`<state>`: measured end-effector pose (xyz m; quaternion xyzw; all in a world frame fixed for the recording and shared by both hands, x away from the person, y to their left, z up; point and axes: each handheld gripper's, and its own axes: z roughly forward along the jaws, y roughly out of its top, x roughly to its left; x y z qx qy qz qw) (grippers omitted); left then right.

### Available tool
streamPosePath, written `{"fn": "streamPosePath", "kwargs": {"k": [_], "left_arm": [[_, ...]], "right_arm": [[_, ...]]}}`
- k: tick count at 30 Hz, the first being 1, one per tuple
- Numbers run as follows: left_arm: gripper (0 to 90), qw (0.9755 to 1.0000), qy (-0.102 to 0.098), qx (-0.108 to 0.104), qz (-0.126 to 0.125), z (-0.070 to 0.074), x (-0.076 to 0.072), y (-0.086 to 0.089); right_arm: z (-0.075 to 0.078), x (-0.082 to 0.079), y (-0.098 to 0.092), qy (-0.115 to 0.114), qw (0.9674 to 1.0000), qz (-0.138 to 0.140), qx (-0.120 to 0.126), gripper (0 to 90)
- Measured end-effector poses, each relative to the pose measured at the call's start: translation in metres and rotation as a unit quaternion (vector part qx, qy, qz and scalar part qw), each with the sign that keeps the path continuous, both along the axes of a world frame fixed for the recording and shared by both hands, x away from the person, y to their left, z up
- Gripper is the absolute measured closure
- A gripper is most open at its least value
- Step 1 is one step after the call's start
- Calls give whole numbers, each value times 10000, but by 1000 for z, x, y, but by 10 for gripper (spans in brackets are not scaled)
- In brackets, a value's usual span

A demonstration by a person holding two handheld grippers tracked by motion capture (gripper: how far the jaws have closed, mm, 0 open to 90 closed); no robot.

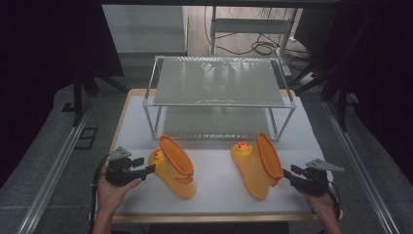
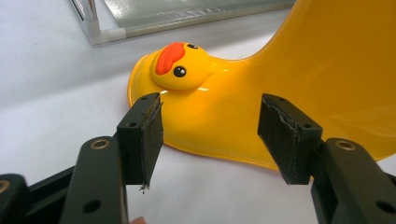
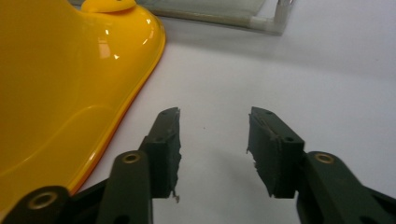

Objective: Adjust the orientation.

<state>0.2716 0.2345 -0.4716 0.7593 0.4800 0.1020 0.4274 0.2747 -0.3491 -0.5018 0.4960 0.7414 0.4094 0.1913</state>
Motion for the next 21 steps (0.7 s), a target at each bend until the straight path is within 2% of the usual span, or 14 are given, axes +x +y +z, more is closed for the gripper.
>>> {"fn": "streamPosePath", "kwargs": {"k": [6,11,16,17,18,21], "left_arm": [[396,10000,-46,-41,-7,2,-2,1],[396,9999,-95,-63,-39,4,-4,1],[405,9999,-112,-36,-54,3,-4,-2],[472,9999,-124,-45,-66,3,-5,-2],[472,9999,-132,-59,-80,4,-6,-2],[690,9995,-95,-235,-165,6,-9,-3]], "right_arm": [[1,-2,1,-47,9999,103,-5,598],[7,-6,4,-114,9997,201,-12,677],[6,-9,5,-127,9996,242,-56,682],[6,-8,5,-113,9997,215,-49,671],[6,-8,5,-113,9997,215,-49,671],[3,-7,4,-83,9998,192,-37,649]]}}
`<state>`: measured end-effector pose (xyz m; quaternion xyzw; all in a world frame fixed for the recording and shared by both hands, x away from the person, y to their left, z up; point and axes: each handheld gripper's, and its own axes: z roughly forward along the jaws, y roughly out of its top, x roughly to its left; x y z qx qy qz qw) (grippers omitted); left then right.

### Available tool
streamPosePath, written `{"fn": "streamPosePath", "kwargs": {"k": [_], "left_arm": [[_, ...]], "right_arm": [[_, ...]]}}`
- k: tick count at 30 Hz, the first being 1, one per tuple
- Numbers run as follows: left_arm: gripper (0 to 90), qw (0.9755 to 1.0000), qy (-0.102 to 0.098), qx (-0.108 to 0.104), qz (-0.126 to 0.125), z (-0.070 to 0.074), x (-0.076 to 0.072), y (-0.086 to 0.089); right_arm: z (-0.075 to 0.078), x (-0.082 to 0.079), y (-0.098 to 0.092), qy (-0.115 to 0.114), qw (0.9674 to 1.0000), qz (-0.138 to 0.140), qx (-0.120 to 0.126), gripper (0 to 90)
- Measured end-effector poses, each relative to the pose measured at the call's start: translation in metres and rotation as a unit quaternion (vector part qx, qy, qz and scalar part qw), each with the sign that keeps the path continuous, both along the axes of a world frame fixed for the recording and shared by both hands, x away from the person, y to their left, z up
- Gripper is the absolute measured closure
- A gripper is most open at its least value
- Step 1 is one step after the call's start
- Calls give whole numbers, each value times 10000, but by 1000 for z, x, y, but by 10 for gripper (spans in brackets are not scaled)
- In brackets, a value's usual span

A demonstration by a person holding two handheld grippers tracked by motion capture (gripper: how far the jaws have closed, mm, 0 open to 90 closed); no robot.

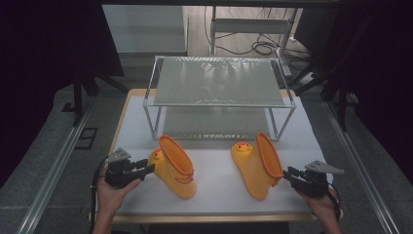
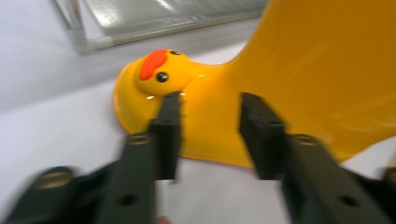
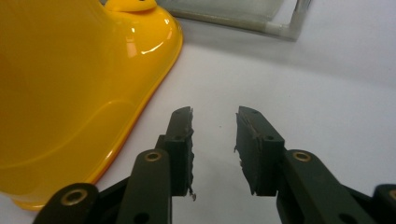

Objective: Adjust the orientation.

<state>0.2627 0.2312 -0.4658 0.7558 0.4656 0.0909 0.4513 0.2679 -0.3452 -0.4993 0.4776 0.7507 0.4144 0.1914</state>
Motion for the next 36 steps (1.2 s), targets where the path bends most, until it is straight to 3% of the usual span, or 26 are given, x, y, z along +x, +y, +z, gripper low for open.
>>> {"fn": "streamPosePath", "kwargs": {"k": [2,3,5,7,8,9,13,19,30,36], "left_arm": [[809,9998,16,-167,-63,3,-4,-1],[886,9989,32,-402,-237,6,-9,-4],[898,9987,24,-423,-284,8,-12,-6],[900,9971,-100,-500,-562,11,-26,-16],[900,9971,-100,-500,-562,11,-26,-16],[900,9956,-132,-593,-717,10,-32,-22],[900,9929,-358,-337,-1085,9,-49,-53],[900,9867,-648,-342,-1454,8,-62,-87],[900,9846,-847,-334,-1495,3,-60,-116],[900,9878,-956,-190,-1216,-2,-58,-131]], "right_arm": [[-2,1,-2,31,10000,-39,34,648],[-3,2,-4,46,9999,-96,62,645],[-4,2,-5,40,9999,-115,81,644],[-5,4,-8,52,9998,-176,103,643],[-5,4,-8,52,9998,-176,103,643],[-6,4,-8,70,9997,-190,122,643],[-9,7,-10,136,9994,-267,196,643],[-12,9,-8,173,9993,-262,196,641],[-13,10,-10,207,9990,-320,245,641],[-13,10,-11,179,9989,-337,270,642]]}}
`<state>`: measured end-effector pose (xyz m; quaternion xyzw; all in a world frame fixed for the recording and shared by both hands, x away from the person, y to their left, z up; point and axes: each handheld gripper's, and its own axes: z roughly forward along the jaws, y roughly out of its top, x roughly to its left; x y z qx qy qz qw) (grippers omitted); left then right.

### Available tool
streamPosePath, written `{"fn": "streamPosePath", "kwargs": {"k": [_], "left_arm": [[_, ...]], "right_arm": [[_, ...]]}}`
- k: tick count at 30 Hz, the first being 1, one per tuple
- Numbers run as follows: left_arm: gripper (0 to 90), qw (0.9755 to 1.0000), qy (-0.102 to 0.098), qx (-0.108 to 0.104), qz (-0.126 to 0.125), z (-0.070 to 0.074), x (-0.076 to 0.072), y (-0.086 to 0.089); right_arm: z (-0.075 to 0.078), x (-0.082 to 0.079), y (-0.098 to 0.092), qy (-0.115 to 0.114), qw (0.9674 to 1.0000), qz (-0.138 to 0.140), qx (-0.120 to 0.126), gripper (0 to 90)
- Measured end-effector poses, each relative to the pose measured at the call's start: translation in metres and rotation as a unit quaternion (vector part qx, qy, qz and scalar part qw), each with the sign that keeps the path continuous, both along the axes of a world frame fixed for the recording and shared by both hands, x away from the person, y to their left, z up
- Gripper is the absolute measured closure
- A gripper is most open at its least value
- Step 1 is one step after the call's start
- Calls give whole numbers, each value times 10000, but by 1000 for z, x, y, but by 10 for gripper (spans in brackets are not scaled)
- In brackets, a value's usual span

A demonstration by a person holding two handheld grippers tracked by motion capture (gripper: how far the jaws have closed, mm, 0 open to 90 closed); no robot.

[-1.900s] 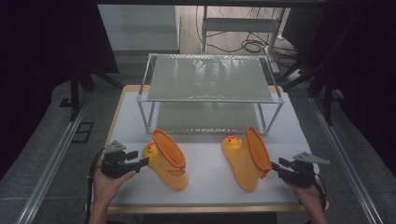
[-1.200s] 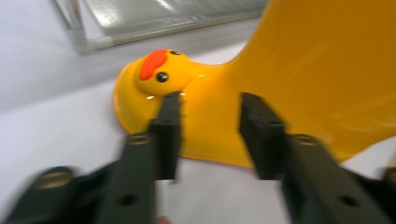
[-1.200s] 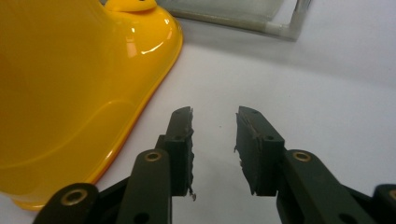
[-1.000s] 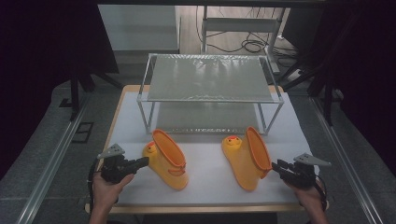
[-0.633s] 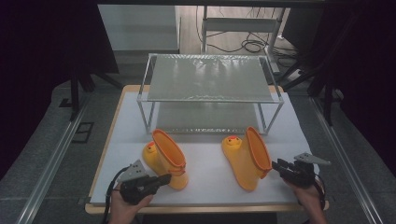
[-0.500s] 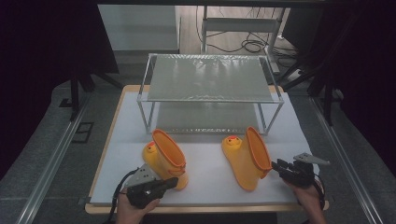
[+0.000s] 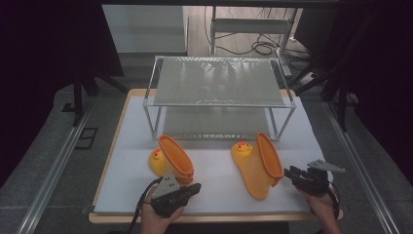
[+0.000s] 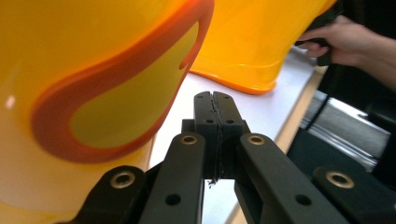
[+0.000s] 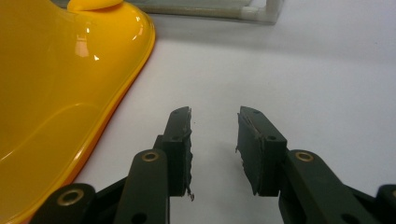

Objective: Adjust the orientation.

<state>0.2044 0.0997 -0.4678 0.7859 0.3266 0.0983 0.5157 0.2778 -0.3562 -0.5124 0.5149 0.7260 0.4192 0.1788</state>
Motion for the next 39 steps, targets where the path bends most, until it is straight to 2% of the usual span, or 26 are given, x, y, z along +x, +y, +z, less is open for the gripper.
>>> {"fn": "streamPosePath", "kwargs": {"k": [2,6,8,12,18,25,27,28,32,39], "left_arm": [[900,10000,-41,35,55,-1,0,-1],[900,9990,-192,152,364,-3,0,-3],[900,9989,-182,138,410,-4,0,-1],[900,9977,-277,269,553,-4,-3,-3],[900,9972,-233,265,659,-3,-7,8],[900,9968,-160,171,761,-3,-15,31],[900,9963,-129,117,841,-3,-20,44],[900,9963,-129,117,841,-3,-20,44],[900,9955,-68,26,942,-3,-24,63],[900,9914,-27,-47,1304,-2,-27,97]], "right_arm": [[0,0,0,-5,10000,-6,3,642],[1,-1,-1,-20,10000,-20,-12,642],[1,-1,-2,-37,10000,-34,-7,643],[1,-1,-1,-54,10000,-51,0,644],[2,-1,-3,-65,10000,-58,0,645],[3,-1,-5,-73,10000,-67,9,646],[3,-1,-5,-64,10000,-62,11,645],[3,-1,-5,-64,10000,-62,11,645],[2,-1,-4,-51,10000,-57,7,645],[1,0,-4,-46,10000,-59,20,645]]}}
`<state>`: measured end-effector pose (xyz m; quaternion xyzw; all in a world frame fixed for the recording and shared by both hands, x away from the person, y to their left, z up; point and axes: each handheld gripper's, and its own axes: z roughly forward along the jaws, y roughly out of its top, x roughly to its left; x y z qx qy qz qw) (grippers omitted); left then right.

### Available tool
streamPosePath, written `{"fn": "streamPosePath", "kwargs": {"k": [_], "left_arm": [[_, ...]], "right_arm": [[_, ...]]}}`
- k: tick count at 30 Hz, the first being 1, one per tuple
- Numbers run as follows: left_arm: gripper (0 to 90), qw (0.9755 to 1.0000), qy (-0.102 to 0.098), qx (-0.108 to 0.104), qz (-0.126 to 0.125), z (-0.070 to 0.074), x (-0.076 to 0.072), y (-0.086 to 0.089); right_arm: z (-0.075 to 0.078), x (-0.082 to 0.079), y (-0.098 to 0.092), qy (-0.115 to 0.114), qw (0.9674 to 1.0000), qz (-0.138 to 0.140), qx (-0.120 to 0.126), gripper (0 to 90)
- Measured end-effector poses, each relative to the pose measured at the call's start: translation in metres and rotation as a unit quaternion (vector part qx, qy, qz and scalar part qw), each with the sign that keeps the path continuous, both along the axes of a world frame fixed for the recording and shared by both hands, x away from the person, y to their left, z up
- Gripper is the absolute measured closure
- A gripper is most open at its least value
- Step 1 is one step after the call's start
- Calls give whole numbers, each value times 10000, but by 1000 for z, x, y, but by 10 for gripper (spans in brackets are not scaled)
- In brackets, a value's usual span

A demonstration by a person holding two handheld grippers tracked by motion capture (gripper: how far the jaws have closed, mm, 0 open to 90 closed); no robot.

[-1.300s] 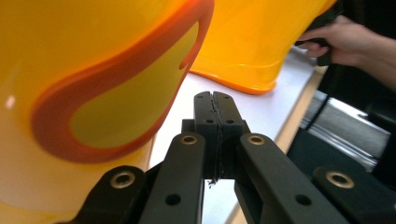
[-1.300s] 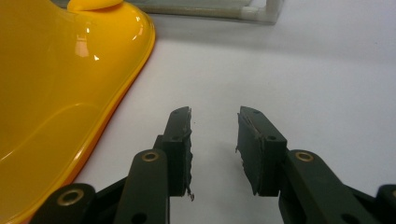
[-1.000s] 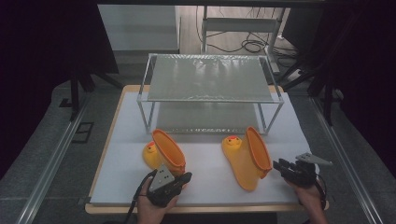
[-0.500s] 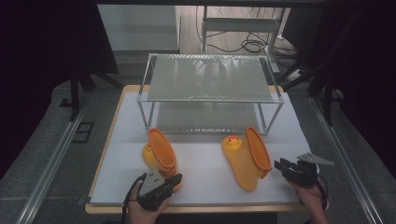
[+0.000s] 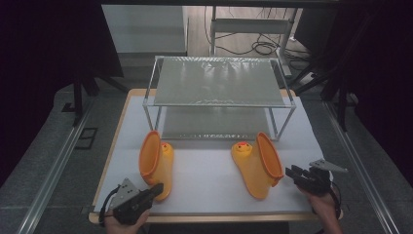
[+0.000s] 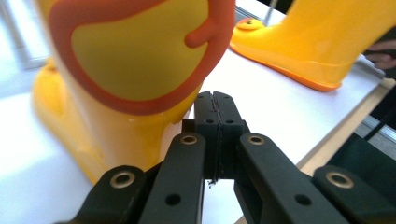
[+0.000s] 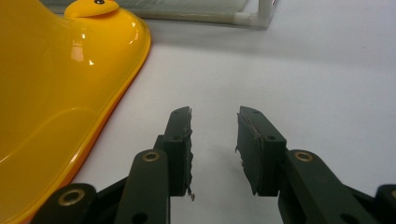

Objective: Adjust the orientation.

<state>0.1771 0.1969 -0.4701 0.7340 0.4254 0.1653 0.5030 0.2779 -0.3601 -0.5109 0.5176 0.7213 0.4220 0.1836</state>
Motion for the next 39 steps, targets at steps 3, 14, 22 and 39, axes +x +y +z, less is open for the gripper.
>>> {"fn": "streamPosePath", "kwargs": {"k": [3,14,22,39], "left_arm": [[900,9998,60,-27,175,-1,-1,17],[900,9975,141,-210,657,-3,-5,62],[900,9969,162,-209,745,-3,-3,68],[836,9991,124,-377,171,4,-2,37]], "right_arm": [[0,0,0,12,10000,0,12,645],[-1,2,2,51,10000,43,-11,644],[-2,2,2,56,10000,38,5,644],[-2,3,5,77,9999,125,-18,651]]}}
